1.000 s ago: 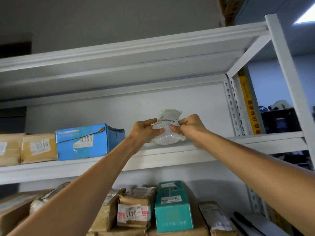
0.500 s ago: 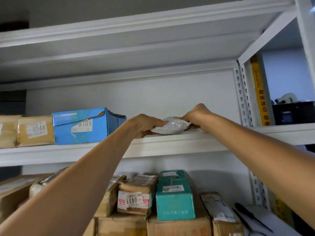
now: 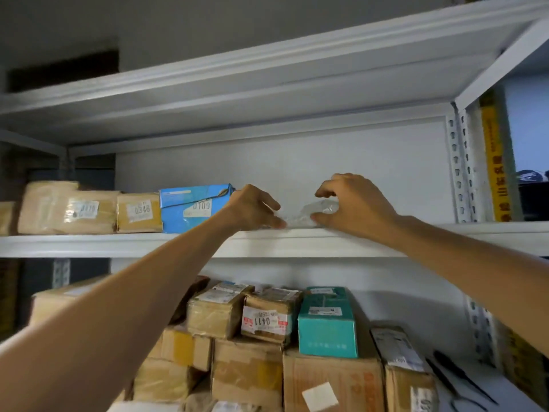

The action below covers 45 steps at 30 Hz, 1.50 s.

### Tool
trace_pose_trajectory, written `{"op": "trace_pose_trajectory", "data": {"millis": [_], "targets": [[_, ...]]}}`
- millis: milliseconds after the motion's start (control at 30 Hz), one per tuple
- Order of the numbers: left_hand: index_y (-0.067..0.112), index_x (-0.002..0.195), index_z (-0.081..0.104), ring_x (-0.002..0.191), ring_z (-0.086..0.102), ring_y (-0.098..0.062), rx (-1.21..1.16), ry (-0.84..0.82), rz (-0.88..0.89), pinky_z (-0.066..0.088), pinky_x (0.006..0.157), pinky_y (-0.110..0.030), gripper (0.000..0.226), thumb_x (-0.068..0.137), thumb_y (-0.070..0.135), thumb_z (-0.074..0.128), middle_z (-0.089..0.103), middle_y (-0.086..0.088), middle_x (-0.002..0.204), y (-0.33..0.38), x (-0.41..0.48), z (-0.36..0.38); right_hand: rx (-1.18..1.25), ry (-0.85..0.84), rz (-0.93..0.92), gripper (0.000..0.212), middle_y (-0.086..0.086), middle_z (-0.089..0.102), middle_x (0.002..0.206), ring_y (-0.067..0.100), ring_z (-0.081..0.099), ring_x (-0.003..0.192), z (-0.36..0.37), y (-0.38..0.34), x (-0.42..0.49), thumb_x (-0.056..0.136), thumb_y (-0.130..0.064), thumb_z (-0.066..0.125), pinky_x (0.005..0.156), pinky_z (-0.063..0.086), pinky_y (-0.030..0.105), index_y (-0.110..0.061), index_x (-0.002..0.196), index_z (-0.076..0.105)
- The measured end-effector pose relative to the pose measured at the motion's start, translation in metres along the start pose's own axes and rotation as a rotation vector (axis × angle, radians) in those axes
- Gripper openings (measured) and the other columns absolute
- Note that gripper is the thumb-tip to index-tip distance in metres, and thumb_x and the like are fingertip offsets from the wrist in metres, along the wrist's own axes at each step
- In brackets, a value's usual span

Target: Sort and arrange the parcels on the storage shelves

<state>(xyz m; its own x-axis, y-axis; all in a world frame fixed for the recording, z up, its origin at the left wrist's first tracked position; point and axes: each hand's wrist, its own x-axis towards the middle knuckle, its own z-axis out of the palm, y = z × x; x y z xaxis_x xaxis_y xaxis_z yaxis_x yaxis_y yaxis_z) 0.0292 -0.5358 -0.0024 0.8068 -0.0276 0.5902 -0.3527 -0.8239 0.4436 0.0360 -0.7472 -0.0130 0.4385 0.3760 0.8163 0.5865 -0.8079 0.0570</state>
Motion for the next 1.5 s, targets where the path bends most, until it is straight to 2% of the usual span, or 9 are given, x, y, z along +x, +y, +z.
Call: {"op": "trace_pose_trajectory", "data": {"millis": [133,300,500,600,733,933,1100,1300,1500], "targets": [[0.008,0.097,0.073,0.064,0.06,-0.012,0.029,0.048,-0.072,0.047,0.057,-0.017,0.032,0.07,0.018,0.085,0.074,-0.011,0.088,-0.027,-0.045,-0.016,-0.074,-0.343,-0.219,0.047,-0.002,0.065,0.111,0.014,0.054,0.097,0.026,-0.052,-0.028,0.08,-0.047,0.068,0.086,0.049,0.034,-0.022,0.119,0.063],[0.016,0.095,0.075,0.085,0.064,-0.014,0.334,-0.139,-0.177,0.049,0.074,-0.023,0.024,0.073,0.021,0.083,0.072,0.001,0.092,-0.08,-0.119,-0.045,0.01,-0.609,-0.22,0.048,-0.003,0.052,0.111,0.015,0.049,0.1,0.064,-0.113,-0.053,0.082,-0.056,0.065,0.082,0.046,0.031,-0.023,0.115,0.057],[0.014,0.101,0.074,0.101,0.061,-0.016,0.487,-0.237,-0.321,0.048,0.084,-0.022,0.029,0.076,0.026,0.08,0.066,0.003,0.101,-0.165,-0.212,-0.079,0.037,-0.717,-0.249,0.041,0.0,0.056,0.091,0.02,0.056,0.077,0.099,-0.2,-0.064,0.079,-0.055,0.066,0.061,0.045,0.031,-0.018,0.094,0.06],[0.016,0.107,0.072,0.101,0.061,-0.019,0.524,-0.257,-0.421,0.048,0.087,-0.028,0.033,0.078,0.029,0.078,0.067,0.0,0.108,-0.201,-0.259,-0.097,0.055,-0.777,-0.273,0.054,0.003,0.052,0.115,0.022,0.056,0.097,0.123,-0.25,-0.075,0.08,-0.056,0.065,0.079,0.051,0.038,-0.018,0.117,0.057],[0.02,0.107,0.07,0.088,0.062,-0.015,0.528,-0.243,-0.529,0.049,0.074,-0.024,0.036,0.075,0.035,0.08,0.069,0.001,0.105,-0.248,-0.307,-0.125,0.123,-0.784,-0.3,0.057,0.006,0.055,0.124,0.025,0.056,0.109,0.151,-0.31,-0.088,0.082,-0.051,0.066,0.09,0.051,0.043,-0.013,0.124,0.056],[0.018,0.107,0.069,0.089,0.064,-0.017,0.534,-0.197,-0.584,0.056,0.079,-0.032,0.039,0.073,0.035,0.081,0.068,-0.002,0.103,-0.296,-0.328,-0.141,0.178,-0.736,-0.275,0.04,0.001,0.056,0.108,0.02,0.056,0.091,0.181,-0.351,-0.089,0.082,-0.052,0.064,0.075,0.05,0.036,-0.019,0.1,0.052],[0.017,0.114,0.066,0.088,0.061,-0.015,0.539,-0.201,-0.586,0.046,0.066,-0.022,0.045,0.075,0.036,0.08,0.067,-0.001,0.107,-0.33,-0.307,-0.136,0.144,-0.749,-0.245,0.045,0.001,0.055,0.116,0.021,0.055,0.101,0.214,-0.356,-0.07,0.083,-0.053,0.064,0.081,0.049,0.036,-0.018,0.109,0.054],[0.016,0.116,0.065,0.095,0.062,-0.018,0.539,-0.173,-0.598,0.053,0.084,-0.031,0.048,0.075,0.035,0.08,0.067,-0.004,0.111,-0.372,-0.255,-0.139,0.17,-0.709,-0.196,0.032,0.005,0.055,0.109,0.02,0.054,0.094,0.259,-0.358,-0.028,0.086,-0.042,0.067,0.079,0.049,0.035,-0.016,0.095,0.05],[0.014,0.12,0.065,0.09,0.058,-0.015,0.567,-0.155,-0.544,0.049,0.077,-0.025,0.049,0.077,0.033,0.078,0.064,-0.004,0.121,-0.406,-0.201,-0.152,0.246,-0.61,-0.078,0.043,0.011,0.052,0.121,0.024,0.053,0.104,0.292,-0.358,0.014,0.088,-0.033,0.066,0.079,0.044,0.03,-0.005,0.118,0.052]]}}
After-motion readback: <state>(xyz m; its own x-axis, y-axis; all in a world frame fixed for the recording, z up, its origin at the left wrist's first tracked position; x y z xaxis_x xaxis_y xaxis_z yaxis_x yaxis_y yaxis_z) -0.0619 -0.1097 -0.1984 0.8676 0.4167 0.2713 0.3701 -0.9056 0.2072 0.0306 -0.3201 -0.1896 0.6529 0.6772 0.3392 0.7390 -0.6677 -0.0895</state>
